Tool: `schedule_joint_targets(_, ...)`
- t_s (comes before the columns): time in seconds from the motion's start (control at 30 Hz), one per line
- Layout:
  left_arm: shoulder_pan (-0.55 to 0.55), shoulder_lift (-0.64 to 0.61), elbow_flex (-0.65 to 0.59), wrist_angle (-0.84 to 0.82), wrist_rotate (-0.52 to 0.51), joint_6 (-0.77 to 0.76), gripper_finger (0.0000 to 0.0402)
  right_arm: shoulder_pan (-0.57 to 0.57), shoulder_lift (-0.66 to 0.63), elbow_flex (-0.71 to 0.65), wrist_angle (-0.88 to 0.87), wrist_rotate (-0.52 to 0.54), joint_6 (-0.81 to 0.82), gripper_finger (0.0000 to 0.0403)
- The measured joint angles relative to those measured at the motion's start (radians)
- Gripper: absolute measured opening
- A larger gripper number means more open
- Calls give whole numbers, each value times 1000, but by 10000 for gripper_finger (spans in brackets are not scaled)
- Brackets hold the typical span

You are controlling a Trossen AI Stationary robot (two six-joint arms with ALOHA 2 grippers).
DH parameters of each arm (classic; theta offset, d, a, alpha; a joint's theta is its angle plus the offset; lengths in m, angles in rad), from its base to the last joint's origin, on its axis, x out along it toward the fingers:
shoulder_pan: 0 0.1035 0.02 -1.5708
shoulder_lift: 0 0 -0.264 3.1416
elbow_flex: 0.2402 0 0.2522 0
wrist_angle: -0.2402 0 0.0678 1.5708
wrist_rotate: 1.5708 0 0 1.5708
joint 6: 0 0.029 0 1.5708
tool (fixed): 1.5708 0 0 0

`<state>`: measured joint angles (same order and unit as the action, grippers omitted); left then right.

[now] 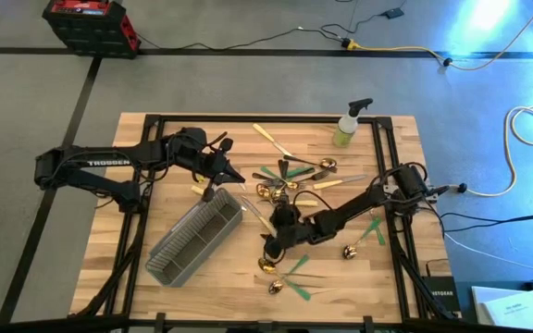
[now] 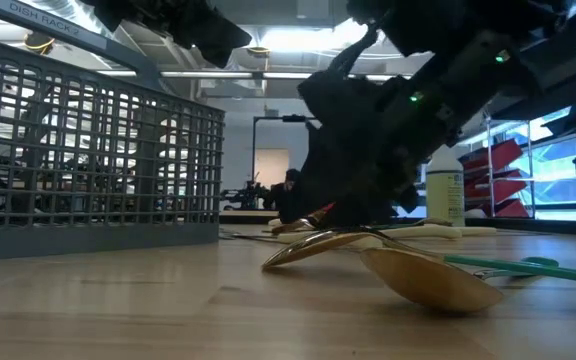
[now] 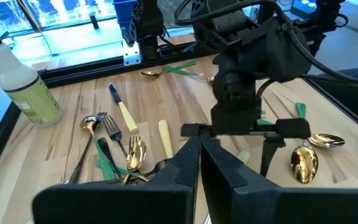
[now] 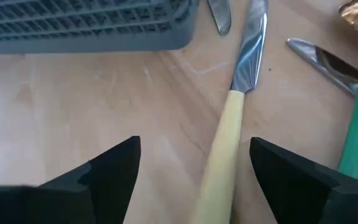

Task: Sort silverware
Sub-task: Put the table knife into the silverware tray

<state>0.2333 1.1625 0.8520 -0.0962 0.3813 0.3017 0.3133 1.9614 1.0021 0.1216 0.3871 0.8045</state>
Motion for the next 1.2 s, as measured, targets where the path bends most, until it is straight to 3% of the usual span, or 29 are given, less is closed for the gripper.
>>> schedule_joint_targets(0.17, 0, 0, 0, 4, 0, -2, 0, -54, 0, 144, -242, -91, -71, 242)
schedule_joint_targets(0.33, 0, 0, 0, 4, 0, -2, 0, -122, 0, 261, -476, -256, -105, 222)
schedule_joint_targets(0.63, 0, 0, 0, 3, 0, 5, 0, -171, 34, 273, -489, -464, -141, 220)
schedule_joint_targets(0.8, 0, 0, 0, 4, 0, 9, 0, -161, 98, 318, -507, -462, -135, 220)
schedule_joint_targets(1.07, 0, 0, 0, 2, 0, 3, 0, -134, 129, 431, -704, -311, -178, 220)
schedule_joint_targets(1.2, 0, 0, 0, 2, 0, 9, 0, -124, 129, 479, -766, -282, -183, 200)
